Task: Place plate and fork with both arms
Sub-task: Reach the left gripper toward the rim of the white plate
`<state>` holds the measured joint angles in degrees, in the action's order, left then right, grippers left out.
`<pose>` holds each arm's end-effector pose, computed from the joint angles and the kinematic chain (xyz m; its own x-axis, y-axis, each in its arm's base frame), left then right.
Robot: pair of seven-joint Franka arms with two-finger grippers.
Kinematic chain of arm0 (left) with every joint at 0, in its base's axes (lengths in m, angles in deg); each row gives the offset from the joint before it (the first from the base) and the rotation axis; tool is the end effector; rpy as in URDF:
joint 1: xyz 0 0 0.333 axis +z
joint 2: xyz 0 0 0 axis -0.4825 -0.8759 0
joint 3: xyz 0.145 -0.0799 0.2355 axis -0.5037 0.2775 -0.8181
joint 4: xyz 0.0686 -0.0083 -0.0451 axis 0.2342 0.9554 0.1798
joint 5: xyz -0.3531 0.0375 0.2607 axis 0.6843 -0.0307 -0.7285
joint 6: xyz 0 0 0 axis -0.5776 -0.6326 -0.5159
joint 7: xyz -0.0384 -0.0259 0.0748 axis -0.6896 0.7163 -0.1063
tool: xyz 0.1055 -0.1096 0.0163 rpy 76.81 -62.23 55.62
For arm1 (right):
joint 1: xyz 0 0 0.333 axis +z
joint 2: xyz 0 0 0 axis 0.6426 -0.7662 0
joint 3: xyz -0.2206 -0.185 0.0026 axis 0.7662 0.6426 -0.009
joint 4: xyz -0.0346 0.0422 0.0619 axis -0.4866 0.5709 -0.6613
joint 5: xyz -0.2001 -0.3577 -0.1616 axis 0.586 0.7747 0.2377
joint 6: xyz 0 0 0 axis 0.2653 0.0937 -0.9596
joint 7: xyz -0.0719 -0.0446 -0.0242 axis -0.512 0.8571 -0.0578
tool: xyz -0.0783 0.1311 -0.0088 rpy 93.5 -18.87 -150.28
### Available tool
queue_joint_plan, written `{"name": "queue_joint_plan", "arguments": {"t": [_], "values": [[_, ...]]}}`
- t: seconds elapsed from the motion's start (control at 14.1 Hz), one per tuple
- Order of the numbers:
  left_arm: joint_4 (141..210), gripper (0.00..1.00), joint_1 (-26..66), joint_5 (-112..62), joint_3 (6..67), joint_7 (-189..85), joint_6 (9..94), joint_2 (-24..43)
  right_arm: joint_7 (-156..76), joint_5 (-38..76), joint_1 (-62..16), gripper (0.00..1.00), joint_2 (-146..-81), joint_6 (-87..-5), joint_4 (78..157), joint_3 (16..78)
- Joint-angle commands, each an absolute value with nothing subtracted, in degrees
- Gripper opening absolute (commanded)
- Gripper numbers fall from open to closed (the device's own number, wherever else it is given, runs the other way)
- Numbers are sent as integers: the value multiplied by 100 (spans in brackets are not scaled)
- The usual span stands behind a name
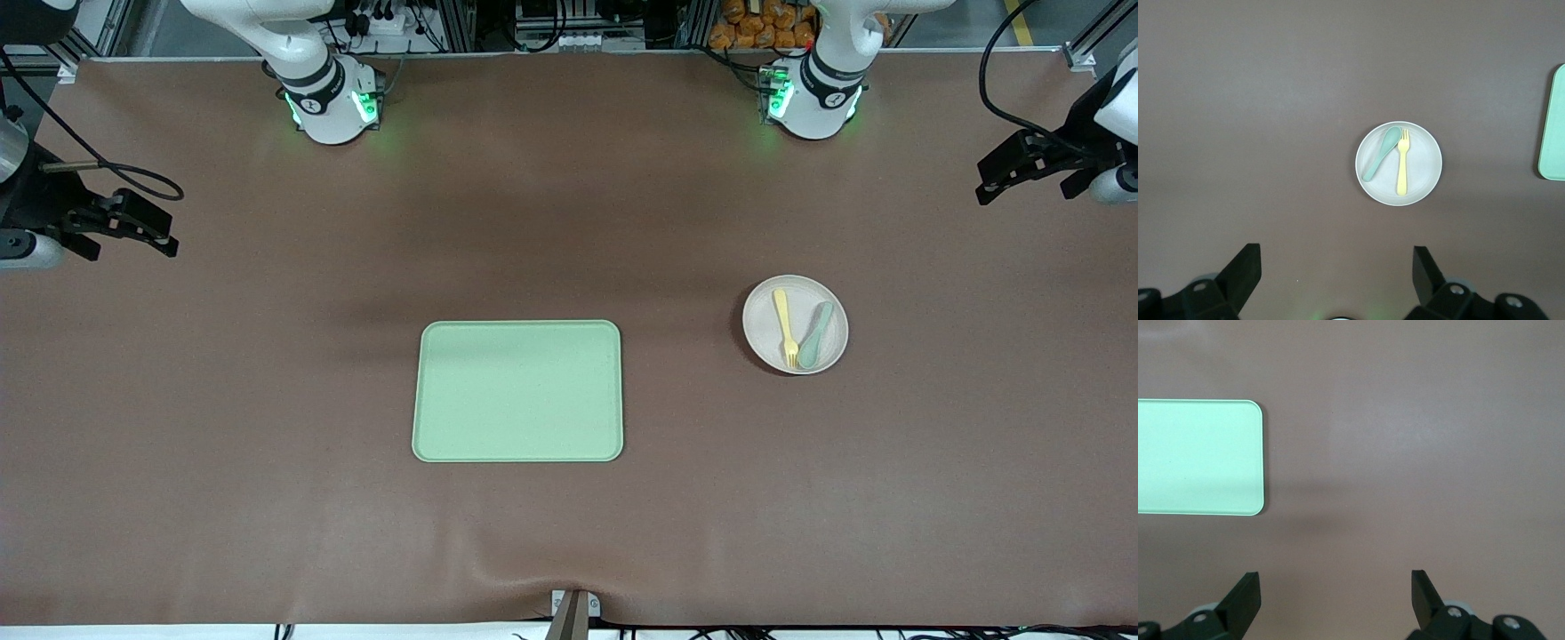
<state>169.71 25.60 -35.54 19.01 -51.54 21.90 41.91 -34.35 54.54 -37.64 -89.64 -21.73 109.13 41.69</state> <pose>0.5634 -0.0349 0.5815 0.9987 0.0509 0.0098 0.0512 -0.9981 -0.0335 0.6067 0.0256 0.5511 0.9995 0.0255 0.0190 0.0260 -0.9993 -0.0259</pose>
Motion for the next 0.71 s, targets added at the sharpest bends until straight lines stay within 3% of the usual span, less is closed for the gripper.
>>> {"name": "queue_joint_plan", "arguments": {"t": [0.0, 0.28, 0.64], "values": [[16964, 100, 2446, -3444, 1822, -5128, 2057, 4284, -3474, 5382, -3788, 100, -8870, -2155, 10968, 4175], [16929, 100, 2471, -3444, 1778, -5199, 2057, 4258, -3474, 5382, -3779, 100, -8887, -2147, 10968, 4184], [16867, 100, 2542, -3435, 1778, -5453, 2135, 3539, -3474, 5382, -3753, 100, -8905, -2103, 10933, 4201]]}}
